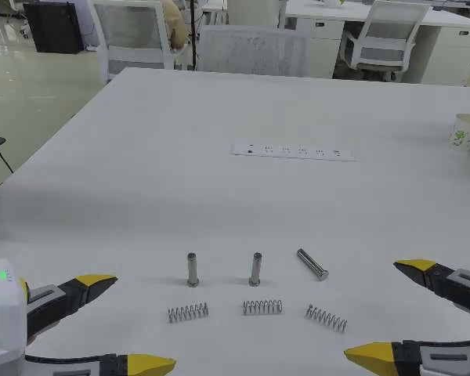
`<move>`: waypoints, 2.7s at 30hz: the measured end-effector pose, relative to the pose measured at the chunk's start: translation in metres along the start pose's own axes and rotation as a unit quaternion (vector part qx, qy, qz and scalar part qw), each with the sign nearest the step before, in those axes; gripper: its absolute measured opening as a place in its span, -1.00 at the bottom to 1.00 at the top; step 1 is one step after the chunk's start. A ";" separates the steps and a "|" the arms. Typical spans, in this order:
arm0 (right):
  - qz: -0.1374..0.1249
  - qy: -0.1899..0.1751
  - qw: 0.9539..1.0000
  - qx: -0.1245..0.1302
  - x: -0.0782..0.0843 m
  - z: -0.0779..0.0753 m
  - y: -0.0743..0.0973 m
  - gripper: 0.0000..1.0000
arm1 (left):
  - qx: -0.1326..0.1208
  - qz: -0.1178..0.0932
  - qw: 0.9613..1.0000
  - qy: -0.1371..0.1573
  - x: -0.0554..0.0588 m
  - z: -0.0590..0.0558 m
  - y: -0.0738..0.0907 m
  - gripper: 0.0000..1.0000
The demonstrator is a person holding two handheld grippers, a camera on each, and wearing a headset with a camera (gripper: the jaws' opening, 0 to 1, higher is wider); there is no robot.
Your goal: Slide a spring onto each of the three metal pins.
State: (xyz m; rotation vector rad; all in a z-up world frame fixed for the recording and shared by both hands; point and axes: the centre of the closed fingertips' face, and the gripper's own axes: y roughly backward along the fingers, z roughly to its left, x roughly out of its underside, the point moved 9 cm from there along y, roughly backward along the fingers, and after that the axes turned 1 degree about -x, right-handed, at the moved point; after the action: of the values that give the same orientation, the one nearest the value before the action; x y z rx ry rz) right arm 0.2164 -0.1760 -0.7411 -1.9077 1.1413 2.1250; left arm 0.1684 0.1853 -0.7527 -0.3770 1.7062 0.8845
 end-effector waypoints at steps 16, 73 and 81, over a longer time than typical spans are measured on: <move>0.004 0.000 1.000 -0.001 0.000 0.000 -0.001 0.80 | 0.004 0.003 1.000 0.000 0.000 0.001 -0.001 0.61; 0.005 -0.008 1.000 -0.005 0.007 -0.002 -0.005 0.72 | -0.006 0.012 1.000 -0.004 -0.002 -0.001 0.001 0.59; 0.009 -0.002 1.000 -0.005 0.002 -0.007 -0.007 0.70 | -0.008 0.010 1.000 -0.001 -0.001 -0.001 0.001 0.58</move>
State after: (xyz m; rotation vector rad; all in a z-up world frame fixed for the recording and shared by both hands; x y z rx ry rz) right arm 0.2256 -0.1758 -0.7462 -1.9027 1.1540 2.1479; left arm 0.1674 0.1849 -0.7508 -0.3703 1.7042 0.9121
